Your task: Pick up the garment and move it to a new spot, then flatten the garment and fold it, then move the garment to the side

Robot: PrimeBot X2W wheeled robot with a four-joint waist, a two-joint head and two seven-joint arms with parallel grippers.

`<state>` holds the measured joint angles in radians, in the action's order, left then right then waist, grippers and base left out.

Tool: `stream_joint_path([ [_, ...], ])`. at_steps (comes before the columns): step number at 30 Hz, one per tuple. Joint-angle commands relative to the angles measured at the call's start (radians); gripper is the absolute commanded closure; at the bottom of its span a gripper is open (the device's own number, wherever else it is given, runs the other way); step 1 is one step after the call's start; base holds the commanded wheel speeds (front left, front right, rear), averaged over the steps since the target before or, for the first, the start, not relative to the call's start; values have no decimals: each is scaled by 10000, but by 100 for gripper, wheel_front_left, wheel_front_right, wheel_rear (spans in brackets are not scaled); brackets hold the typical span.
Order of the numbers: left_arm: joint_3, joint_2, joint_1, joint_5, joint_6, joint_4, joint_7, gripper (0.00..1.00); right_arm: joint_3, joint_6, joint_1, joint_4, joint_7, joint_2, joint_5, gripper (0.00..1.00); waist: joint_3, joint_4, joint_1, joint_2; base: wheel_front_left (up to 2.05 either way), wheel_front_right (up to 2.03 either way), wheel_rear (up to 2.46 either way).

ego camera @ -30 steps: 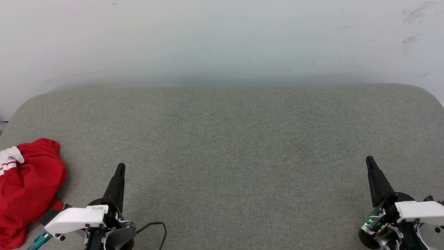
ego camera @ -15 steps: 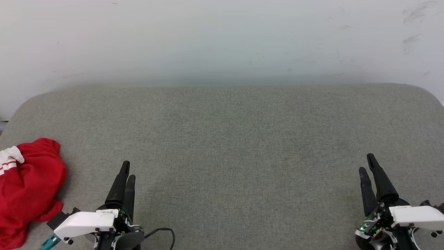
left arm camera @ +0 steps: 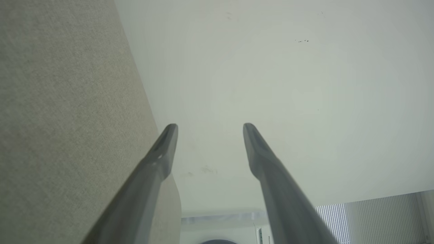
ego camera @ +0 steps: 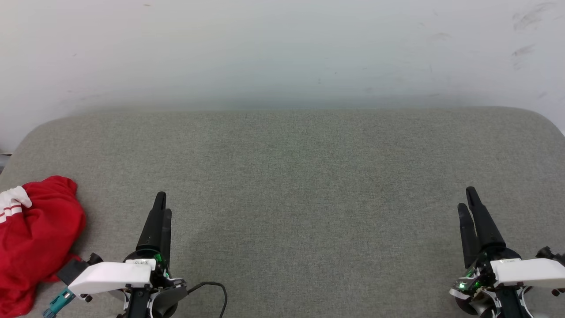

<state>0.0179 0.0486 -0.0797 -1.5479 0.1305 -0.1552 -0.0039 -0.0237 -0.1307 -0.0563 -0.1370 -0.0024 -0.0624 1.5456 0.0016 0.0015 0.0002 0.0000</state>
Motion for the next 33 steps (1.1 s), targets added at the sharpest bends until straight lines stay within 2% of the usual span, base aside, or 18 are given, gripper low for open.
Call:
stream_joint_path([
  [1, 1, 18, -165, 131, 2, 259, -85, 0, 40, -1, -73, 258, -104, -128, -219, 0, -2, -1, -1, 0, 0, 0, 0],
  [5, -51, 18, -161, 655, 2, 459, -239, 0, 28, -2, -43, 404, -260, -196, -1136, 0, -7, -3, -1, 0, 0, 0, 0],
  [18, -309, 19, -79, 3285, 3, 1064, -708, 0, 45, -1, 64, 910, -728, -196, -5042, 0, -39, 0, -1, 0, 0, 0, 0],
  [33, -581, 156, 144, 6681, 2, 1305, -1174, 0, 112, 0, 334, 1295, -915, -212, -8244, 0, -59, 10, -1, 0, 0, 0, 0],
])
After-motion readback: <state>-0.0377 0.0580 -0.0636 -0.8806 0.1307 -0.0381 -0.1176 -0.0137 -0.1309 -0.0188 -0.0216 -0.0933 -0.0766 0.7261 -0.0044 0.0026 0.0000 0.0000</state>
